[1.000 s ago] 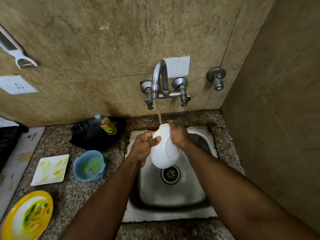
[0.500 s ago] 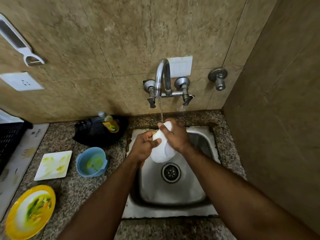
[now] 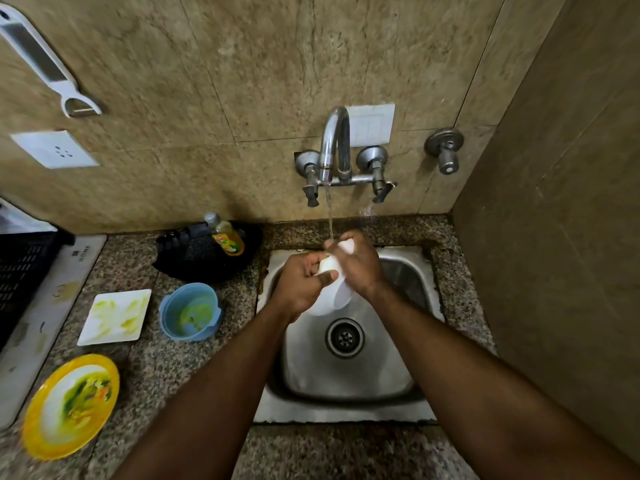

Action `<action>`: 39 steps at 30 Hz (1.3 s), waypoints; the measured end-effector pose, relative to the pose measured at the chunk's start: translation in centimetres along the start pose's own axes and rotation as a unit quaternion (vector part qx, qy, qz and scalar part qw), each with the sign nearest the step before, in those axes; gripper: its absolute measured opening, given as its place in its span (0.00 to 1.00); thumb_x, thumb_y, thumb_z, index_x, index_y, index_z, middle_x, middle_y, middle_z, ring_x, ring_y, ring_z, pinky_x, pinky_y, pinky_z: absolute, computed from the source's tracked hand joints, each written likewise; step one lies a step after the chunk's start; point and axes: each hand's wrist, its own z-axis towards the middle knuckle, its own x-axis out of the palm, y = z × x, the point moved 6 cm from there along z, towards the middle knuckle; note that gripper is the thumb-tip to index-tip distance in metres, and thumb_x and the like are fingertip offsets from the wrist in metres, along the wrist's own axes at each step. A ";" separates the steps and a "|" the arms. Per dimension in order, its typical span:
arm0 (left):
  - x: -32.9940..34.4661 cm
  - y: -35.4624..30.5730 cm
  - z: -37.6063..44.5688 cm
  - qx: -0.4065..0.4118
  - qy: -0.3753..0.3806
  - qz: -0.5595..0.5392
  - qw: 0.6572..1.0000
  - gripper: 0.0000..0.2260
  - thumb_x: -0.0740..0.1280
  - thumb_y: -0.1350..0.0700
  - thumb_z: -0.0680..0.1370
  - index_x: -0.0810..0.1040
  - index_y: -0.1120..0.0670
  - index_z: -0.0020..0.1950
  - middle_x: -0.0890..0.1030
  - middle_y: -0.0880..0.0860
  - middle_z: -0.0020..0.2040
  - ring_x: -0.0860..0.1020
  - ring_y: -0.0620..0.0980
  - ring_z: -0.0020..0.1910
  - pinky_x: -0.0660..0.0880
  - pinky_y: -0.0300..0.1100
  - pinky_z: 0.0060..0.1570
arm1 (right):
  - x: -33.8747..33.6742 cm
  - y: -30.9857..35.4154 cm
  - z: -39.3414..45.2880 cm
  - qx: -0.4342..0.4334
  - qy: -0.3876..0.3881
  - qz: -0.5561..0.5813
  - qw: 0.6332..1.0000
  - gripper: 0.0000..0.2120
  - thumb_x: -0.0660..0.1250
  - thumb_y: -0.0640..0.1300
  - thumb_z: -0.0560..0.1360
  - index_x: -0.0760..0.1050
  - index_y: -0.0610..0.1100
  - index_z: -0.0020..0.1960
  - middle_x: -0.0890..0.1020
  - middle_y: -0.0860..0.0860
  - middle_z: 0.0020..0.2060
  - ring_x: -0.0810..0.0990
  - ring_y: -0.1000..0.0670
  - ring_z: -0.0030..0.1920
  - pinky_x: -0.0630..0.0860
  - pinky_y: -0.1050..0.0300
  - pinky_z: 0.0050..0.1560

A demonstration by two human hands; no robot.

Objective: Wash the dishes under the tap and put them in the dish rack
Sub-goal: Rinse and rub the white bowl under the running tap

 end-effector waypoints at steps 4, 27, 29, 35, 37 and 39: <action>-0.4 0.1 0.6 -0.004 0.000 0.015 1.000 0.10 0.74 0.65 0.76 0.84 0.59 0.57 0.88 0.56 0.50 0.86 0.53 0.49 0.82 0.47 0.50 | 0.6 -0.5 -0.5 0.014 0.022 -0.012 1.000 0.32 0.71 0.70 0.64 0.71 0.54 0.62 0.75 0.53 0.56 0.79 0.53 0.52 0.79 0.55 0.49; -0.9 -3.4 5.5 -0.019 -0.020 0.043 0.999 0.08 0.73 0.62 0.77 0.85 0.61 0.55 0.88 0.57 0.48 0.86 0.55 0.46 0.83 0.56 0.50 | 0.3 2.7 3.1 0.048 0.001 0.015 0.999 0.30 0.68 0.68 0.69 0.76 0.51 0.64 0.81 0.48 0.59 0.81 0.48 0.54 0.78 0.52 0.57; -1.2 -2.7 5.0 -0.030 -0.035 0.030 0.998 0.10 0.74 0.63 0.76 0.84 0.62 0.57 0.87 0.59 0.50 0.85 0.55 0.46 0.82 0.57 0.52 | -0.6 2.3 3.4 0.065 -0.034 0.035 0.997 0.20 0.62 0.58 0.80 0.80 0.46 0.62 0.83 0.45 0.59 0.80 0.46 0.53 0.75 0.54 0.56; -2.4 1.5 2.6 -0.100 -0.022 -0.136 0.985 0.17 0.75 0.56 0.73 0.81 0.59 0.60 0.85 0.61 0.57 0.83 0.61 0.53 0.79 0.63 0.54 | -0.4 -4.5 6.0 0.196 0.010 0.150 0.969 0.36 0.73 0.76 0.58 0.85 0.49 0.52 0.87 0.45 0.49 0.85 0.37 0.54 0.80 0.36 0.60; -2.7 2.4 2.2 -0.119 -0.027 -0.167 0.978 0.12 0.74 0.59 0.75 0.80 0.61 0.57 0.86 0.60 0.53 0.82 0.60 0.50 0.80 0.57 0.47 | -0.4 -3.9 5.4 0.180 0.023 0.141 0.973 0.35 0.73 0.76 0.56 0.85 0.50 0.48 0.88 0.45 0.47 0.86 0.38 0.51 0.82 0.36 0.57; -3.2 2.5 2.0 -0.150 -0.036 -0.187 0.970 0.07 0.72 0.62 0.77 0.80 0.61 0.54 0.86 0.59 0.50 0.83 0.63 0.49 0.81 0.52 0.41 | -1.0 -1.4 3.7 0.144 0.019 0.097 0.985 0.30 0.72 0.74 0.60 0.84 0.48 0.43 0.87 0.47 0.43 0.87 0.41 0.47 0.84 0.39 0.53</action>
